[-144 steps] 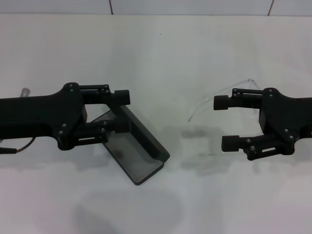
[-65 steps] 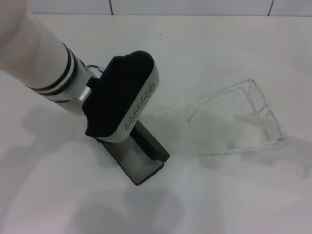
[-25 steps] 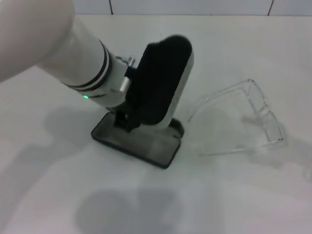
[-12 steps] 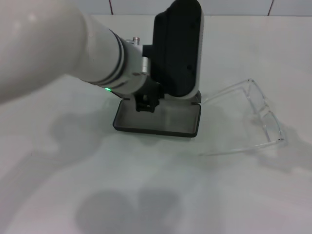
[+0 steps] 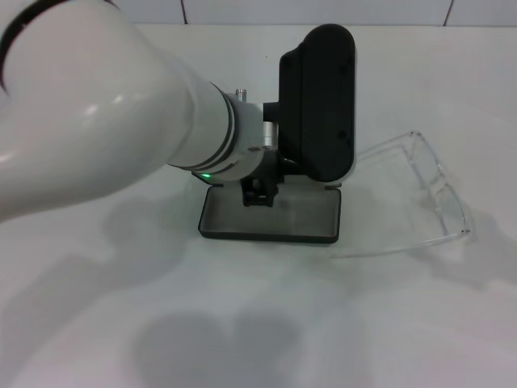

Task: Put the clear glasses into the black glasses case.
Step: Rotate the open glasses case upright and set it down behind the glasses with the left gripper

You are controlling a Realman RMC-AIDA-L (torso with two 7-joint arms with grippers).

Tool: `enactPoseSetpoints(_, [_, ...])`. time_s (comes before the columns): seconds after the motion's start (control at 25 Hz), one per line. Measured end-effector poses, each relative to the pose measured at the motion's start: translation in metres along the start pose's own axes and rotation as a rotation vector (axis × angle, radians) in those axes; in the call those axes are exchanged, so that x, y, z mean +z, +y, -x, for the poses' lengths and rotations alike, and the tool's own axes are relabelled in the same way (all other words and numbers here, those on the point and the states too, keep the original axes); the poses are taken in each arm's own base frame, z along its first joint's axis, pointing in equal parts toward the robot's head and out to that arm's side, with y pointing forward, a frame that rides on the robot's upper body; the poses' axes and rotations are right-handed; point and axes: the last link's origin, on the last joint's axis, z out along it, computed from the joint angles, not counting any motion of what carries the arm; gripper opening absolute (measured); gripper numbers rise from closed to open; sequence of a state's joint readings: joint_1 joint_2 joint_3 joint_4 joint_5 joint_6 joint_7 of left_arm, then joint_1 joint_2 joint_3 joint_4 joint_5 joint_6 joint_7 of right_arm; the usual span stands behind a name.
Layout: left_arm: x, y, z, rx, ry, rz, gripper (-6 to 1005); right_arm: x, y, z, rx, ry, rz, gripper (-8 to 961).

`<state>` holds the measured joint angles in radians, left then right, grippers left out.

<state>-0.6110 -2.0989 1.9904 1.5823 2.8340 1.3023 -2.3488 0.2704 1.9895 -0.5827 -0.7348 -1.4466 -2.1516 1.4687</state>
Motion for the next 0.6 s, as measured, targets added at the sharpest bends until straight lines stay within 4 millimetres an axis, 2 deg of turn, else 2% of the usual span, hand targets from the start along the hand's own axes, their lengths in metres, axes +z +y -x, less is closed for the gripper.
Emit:
enactPoseSetpoints(0.28, [0.0101, 0.0024, -0.0021, -0.024, -0.013, 0.009, 203, -0.0013, -0.0002, 0.0010, -0.005, -0.004, -0.008, 869])
enactPoseSetpoints(0.6, [0.0094, 0.0000, -0.0032, -0.058, -0.009, 0.000, 201, -0.0023, 0.0001, 0.0009, -0.005, -0.005, -0.012, 869])
